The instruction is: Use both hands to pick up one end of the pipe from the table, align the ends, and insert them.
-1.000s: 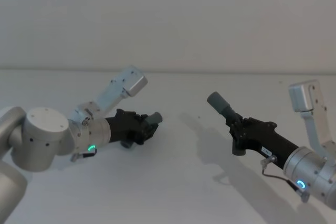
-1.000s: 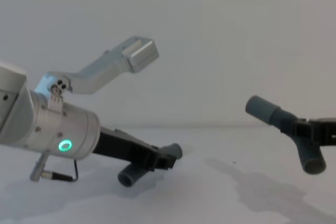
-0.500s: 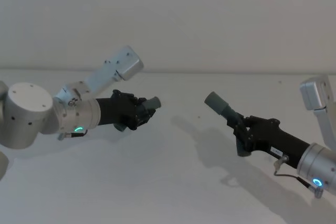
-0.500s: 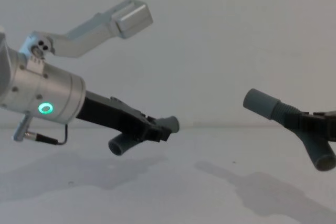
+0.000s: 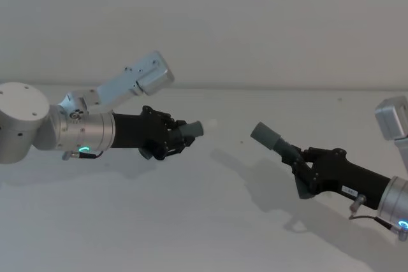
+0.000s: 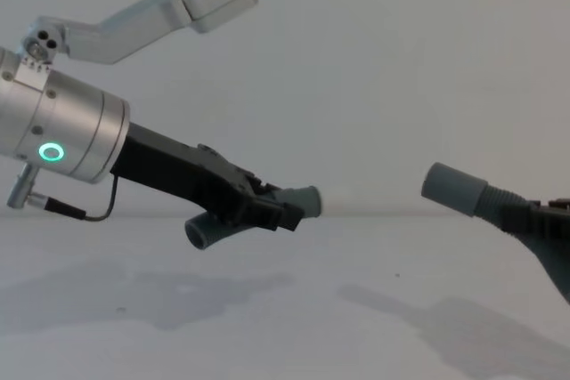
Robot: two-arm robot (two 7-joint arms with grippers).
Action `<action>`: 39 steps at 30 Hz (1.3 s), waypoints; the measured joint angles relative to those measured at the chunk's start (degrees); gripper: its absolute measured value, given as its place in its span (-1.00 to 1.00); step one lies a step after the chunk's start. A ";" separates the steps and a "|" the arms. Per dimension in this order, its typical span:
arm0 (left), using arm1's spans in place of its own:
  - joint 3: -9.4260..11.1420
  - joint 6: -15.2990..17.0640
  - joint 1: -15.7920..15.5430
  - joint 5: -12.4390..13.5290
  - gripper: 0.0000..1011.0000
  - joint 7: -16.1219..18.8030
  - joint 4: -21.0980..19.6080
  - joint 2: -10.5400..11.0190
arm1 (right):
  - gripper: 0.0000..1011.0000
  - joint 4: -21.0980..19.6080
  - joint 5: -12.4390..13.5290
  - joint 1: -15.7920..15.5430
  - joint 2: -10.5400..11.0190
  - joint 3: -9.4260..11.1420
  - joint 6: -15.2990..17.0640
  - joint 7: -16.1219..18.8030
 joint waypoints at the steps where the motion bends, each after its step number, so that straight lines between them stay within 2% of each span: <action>1: 0.17 -0.20 -0.14 -0.10 -0.31 -0.43 0.03 0.11 | -0.75 0.13 0.13 0.04 0.29 0.00 -0.19 0.40; 9: 1.68 -2.22 -1.45 -1.01 -0.31 -4.63 0.20 1.11 | -0.75 1.41 1.68 0.25 2.74 -0.06 -1.96 5.10; 23: 3.46 -3.94 -2.72 -1.97 -0.31 -8.55 0.13 2.26 | -0.75 2.88 3.63 0.58 6.46 -0.87 -2.93 11.51; 30: 4.28 -4.61 -3.40 -2.42 -0.31 -9.90 0.63 2.33 | -0.75 3.38 4.04 0.85 7.84 -1.63 -2.94 13.48; 39: 5.46 -5.65 -4.48 -3.02 -0.31 -11.52 2.28 1.65 | -0.75 3.50 4.52 1.12 8.73 -2.38 -2.60 14.25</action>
